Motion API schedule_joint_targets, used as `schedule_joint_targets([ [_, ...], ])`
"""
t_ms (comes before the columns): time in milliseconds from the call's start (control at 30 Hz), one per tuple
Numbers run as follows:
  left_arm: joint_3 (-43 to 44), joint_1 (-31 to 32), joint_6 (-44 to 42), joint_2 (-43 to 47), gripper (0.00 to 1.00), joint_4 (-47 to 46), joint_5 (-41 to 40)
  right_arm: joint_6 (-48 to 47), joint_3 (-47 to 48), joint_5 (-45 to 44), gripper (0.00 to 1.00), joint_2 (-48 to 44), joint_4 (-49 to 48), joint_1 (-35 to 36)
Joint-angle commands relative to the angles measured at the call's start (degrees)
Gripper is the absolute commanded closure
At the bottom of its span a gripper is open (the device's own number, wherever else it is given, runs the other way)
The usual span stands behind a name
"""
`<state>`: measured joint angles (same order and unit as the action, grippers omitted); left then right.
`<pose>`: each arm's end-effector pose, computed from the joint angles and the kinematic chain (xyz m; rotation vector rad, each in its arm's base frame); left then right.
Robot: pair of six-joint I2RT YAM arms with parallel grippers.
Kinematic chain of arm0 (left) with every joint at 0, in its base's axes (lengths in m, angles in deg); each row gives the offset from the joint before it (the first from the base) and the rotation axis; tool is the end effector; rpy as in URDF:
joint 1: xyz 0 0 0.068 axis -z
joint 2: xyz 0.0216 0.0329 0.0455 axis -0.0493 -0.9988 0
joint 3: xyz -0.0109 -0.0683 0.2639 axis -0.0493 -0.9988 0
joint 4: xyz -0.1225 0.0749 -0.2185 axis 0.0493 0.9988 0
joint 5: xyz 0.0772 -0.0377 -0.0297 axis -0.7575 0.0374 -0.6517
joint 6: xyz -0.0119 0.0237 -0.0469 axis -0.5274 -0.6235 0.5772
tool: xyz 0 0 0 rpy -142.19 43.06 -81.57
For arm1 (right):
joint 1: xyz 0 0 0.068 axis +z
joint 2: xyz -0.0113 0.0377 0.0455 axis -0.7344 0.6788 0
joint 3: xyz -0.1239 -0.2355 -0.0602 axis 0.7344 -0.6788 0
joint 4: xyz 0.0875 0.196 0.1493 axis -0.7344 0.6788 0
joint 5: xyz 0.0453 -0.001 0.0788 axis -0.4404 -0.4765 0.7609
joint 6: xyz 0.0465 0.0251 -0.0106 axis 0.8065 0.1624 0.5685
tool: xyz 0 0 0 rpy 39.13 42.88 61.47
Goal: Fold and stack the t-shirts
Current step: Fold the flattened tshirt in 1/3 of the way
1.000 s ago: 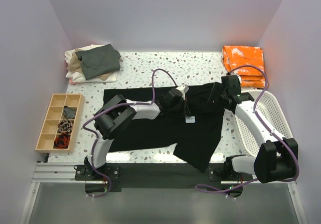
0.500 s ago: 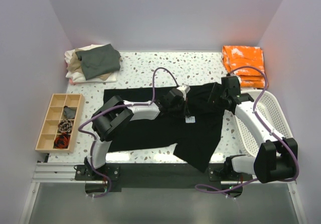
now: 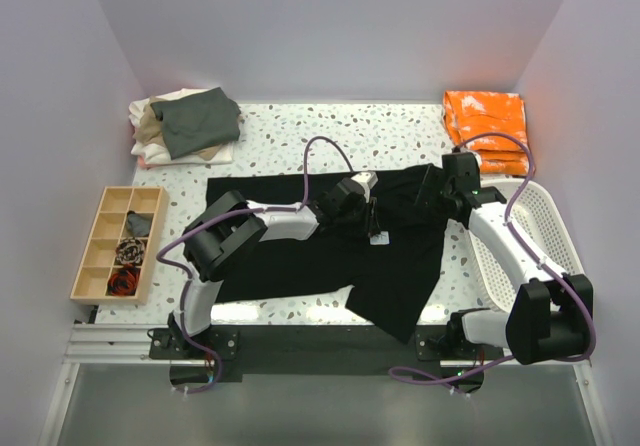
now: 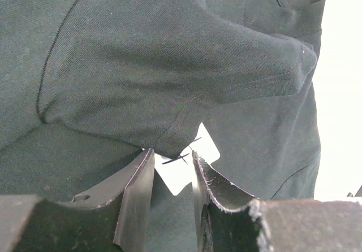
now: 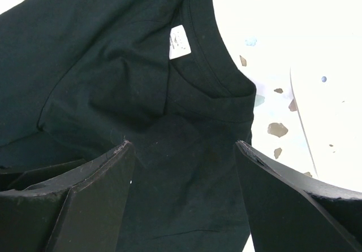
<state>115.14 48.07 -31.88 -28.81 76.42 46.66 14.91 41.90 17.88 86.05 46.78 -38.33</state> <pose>0.2715 -0.3400 0.1392 0.3262 2.4132 -0.9025 0.2593 0.0338 0.2473 0.4592 2.3868 0.0459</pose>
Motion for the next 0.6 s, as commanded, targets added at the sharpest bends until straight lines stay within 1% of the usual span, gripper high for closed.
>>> schedule_joint_targets([
  [0, 1.0, 0.3, 0.6, 0.1, 0.63, -1.6, -0.8, -0.9, 0.0, -0.1, 0.25, -0.1, -1.5, -0.4],
  [33, 1.3, 0.3, 0.6, -0.1, 0.63, -1.5, -1.0, -1.0, -0.1, 0.0, 0.25, -0.1, -1.6, -0.3],
  [133, 2.6, 0.3, 0.5, -0.9, 0.68, -1.2, -1.3, -1.1, -0.1, 0.0, 0.25, 0.0, -1.6, -0.4],
  [167, 3.1, 0.4, 0.3, -1.1, 0.74, -1.1, -1.6, -1.1, -0.2, 0.0, 0.25, 0.1, -1.6, -0.4],
  [267, 4.0, 0.4, 0.1, -1.8, 0.85, -0.7, -1.9, -1.3, -0.1, 0.1, 0.25, 0.1, -1.6, -0.5],
  [333, 4.2, 0.3, 0.0, -2.3, 0.89, -0.5, -2.0, -1.4, 0.0, 0.3, 0.25, 0.2, -1.7, -0.6],
  [367, 4.2, 0.3, 0.0, -2.3, 0.94, -0.4, -2.1, -1.4, 0.0, 0.3, 0.25, 0.2, -1.6, -0.6],
  [433, 4.4, 0.4, -0.1, -2.5, 1.00, -0.3, -2.0, -1.4, 0.0, 0.4, 0.25, 0.3, -1.6, -0.6],
  [567, 4.2, 0.4, -0.6, -2.0, 1.00, -0.3, -2.4, -1.4, 0.1, 0.8, 0.25, 0.4, -1.8, -0.5],
])
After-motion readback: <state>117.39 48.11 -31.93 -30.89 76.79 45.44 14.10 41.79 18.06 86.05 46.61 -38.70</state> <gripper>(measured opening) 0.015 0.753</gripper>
